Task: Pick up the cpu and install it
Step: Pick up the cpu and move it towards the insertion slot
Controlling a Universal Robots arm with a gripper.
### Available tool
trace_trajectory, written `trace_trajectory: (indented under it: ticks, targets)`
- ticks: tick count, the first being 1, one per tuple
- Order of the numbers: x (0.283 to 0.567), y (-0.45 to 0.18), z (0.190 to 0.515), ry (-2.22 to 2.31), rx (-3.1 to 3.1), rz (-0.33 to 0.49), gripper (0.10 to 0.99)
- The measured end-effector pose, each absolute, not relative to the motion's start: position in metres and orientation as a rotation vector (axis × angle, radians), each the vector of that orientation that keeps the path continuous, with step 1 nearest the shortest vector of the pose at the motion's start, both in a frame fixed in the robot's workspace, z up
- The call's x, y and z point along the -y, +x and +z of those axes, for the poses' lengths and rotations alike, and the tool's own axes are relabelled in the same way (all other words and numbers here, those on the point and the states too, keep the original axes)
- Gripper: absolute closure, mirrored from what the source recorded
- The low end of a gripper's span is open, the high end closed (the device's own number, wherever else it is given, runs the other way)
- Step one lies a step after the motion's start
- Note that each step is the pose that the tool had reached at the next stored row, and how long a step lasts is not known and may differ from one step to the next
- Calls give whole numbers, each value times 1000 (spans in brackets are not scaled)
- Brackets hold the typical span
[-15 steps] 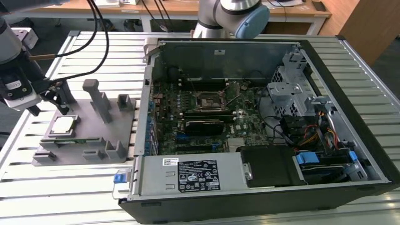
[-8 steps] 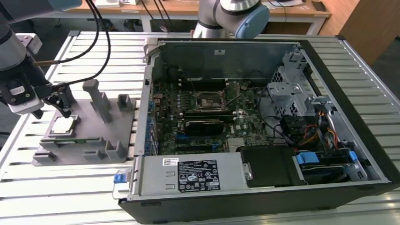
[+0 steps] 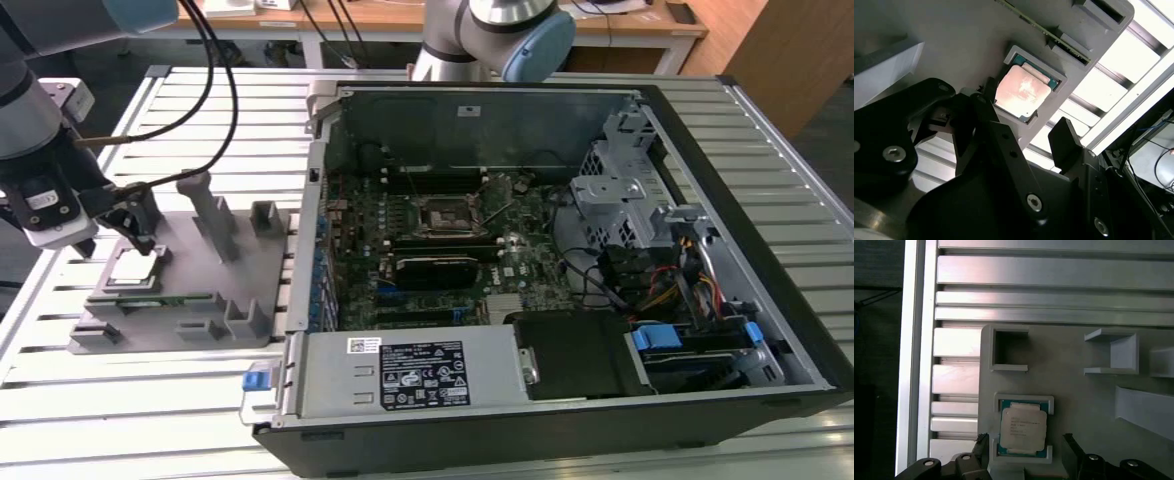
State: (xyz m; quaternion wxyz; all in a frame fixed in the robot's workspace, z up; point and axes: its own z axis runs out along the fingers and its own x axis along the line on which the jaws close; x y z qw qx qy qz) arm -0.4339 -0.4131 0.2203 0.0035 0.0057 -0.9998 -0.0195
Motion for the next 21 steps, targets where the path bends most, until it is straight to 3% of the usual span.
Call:
trace_trajectory:
  ticks: [21]
  targets:
    - [413, -434, 204, -11, 3134, -61, 408]
